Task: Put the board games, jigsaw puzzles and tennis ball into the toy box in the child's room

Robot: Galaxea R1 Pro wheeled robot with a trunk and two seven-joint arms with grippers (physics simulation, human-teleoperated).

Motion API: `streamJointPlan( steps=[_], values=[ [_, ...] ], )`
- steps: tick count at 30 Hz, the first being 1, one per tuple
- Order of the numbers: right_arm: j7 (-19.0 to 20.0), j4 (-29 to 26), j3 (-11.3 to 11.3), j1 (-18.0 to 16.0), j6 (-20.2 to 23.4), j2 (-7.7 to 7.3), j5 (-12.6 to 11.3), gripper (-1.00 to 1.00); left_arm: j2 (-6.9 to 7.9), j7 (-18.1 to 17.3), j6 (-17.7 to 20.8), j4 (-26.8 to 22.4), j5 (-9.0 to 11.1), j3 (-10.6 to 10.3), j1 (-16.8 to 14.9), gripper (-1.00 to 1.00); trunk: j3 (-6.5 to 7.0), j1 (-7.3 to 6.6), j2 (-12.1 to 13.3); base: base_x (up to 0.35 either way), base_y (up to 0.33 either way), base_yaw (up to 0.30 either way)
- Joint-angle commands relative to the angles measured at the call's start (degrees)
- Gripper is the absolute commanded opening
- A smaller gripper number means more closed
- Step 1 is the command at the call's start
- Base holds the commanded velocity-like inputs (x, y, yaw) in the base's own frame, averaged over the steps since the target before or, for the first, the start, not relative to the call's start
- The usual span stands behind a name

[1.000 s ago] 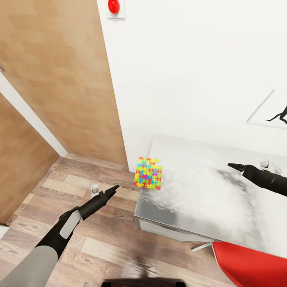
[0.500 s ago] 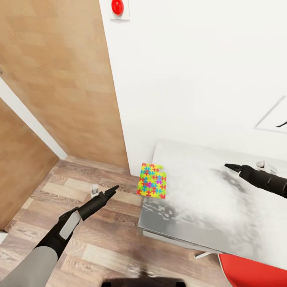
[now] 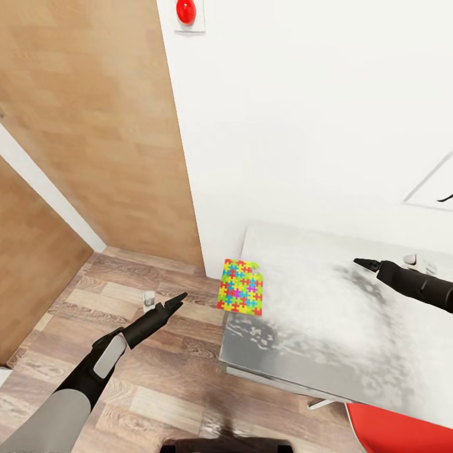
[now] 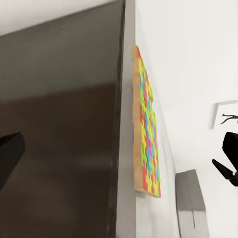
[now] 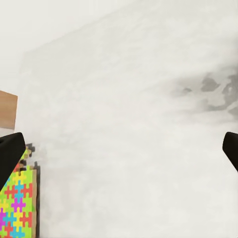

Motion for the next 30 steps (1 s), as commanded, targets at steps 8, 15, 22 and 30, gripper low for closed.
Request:
streamJointPlan(
  steps=[8, 15, 22, 30],
  values=[
    [-0.58, -0.05, 0.08, -0.05, 0.24, 0.0, -0.6, 1.0, 0.02, -0.31, 0.49, 0.1, 0.4, -0.12, -0.29, 1.0, -0.08, 0.03, -0.1, 0.004, 0.002, -0.017],
    [-0.56, -0.05, 0.07, -0.05, 0.33, 0.0, -0.6, 1.0, 0.08, -0.38, 0.46, 0.29, 0.35, -0.19, -0.39, 1.0, -0.08, 0.03, -0.1, 0.001, 0.001, -0.1],
    [-0.54, -0.05, 0.09, -0.05, 0.4, 0.0, -0.6, 1.0, 0.32, -0.54, 0.44, 1.1, 0.38, -0.17, -0.55, 1.0, -0.08, 0.03, -0.1, 0.001, 0.0, -0.202],
    [-0.52, -0.05, 0.12, -0.05, 0.42, 0.0, -0.6, 1.0, 0.47, -0.64, 0.46, 1.42, 0.41, -0.15, -1.02, 1.0, -0.08, 0.03, -0.1, 0.0, 0.0, -0.228]
  ],
)
